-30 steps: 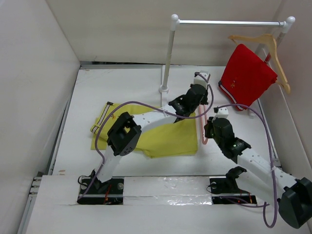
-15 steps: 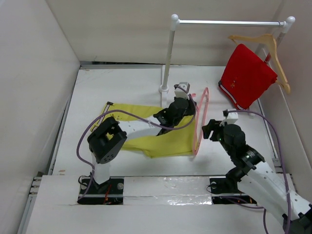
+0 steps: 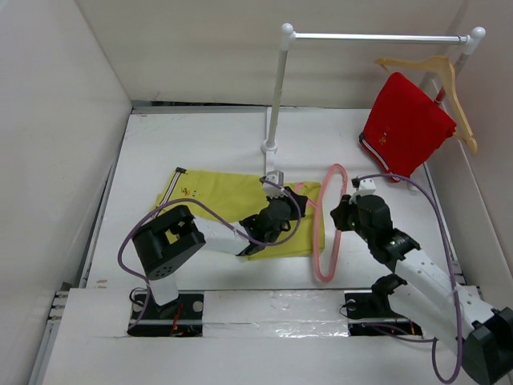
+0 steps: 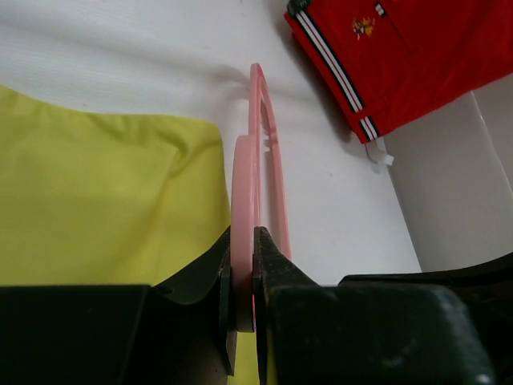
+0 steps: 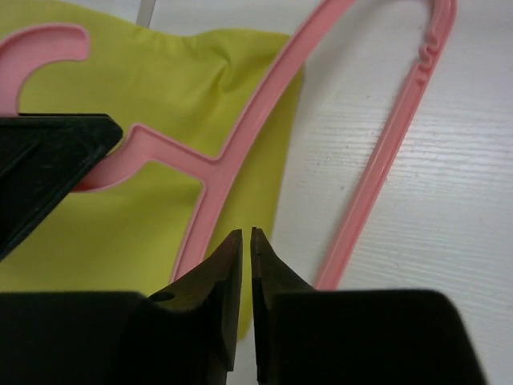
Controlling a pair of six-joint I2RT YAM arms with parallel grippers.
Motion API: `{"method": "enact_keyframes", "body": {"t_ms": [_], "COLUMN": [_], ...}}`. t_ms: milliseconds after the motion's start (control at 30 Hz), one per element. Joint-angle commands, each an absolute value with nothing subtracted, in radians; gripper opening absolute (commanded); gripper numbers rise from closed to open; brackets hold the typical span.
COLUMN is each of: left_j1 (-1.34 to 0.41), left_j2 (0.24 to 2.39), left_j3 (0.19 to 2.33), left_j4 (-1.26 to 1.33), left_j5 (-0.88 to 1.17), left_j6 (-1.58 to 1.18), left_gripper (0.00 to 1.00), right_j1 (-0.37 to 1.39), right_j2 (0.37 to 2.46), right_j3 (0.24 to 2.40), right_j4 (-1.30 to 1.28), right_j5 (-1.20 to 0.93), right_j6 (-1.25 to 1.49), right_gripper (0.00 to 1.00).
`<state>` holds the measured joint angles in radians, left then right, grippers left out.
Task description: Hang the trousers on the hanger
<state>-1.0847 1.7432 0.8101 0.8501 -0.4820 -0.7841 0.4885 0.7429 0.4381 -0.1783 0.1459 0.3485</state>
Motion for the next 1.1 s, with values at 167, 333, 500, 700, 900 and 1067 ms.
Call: {"method": "enact_keyframes", "body": {"t_ms": [167, 333, 500, 700, 900, 1067], "left_j1": [-1.08, -1.08, -1.08, -1.069, -1.06, -1.051], "left_j2": [1.698, 1.71, 1.712, 1.718, 1.723, 1.701], "left_j3": [0.767, 0.778, 0.769, 0.75, 0.732, 0.697], "left_j4": [0.943, 0.943, 0.948, 0.995, 1.031, 1.037], "left_j5": [-0.637, -0.629, -0.617, -0.591, -0.577, -0.558], "left_j6": [-0.815, -0.795, -0.779, -0.73, -0.649, -0.621], "left_gripper": [0.0, 0.0, 0.0, 0.0, 0.0, 0.0], "right_j1": [0.4, 0.39, 0.39, 0.39, 0.39, 0.39], "right_j2": [0.922, 1.083, 1.176, 1.25, 1.302, 1.219], "right_j3": [0.357, 0.373, 0.356, 0.325, 0.296, 0.266], "right_j4": [0.164, 0.225, 0.305, 0.38, 0.454, 0.472], "right_j5": [-0.055, -0.084, -0.087, -0.136, -0.173, -0.198], "right_j6": [0.368, 0.365, 0.385, 0.413, 0.431, 0.442], "right_gripper": [0.34, 0.48, 0.49, 0.49, 0.39, 0.0]}}
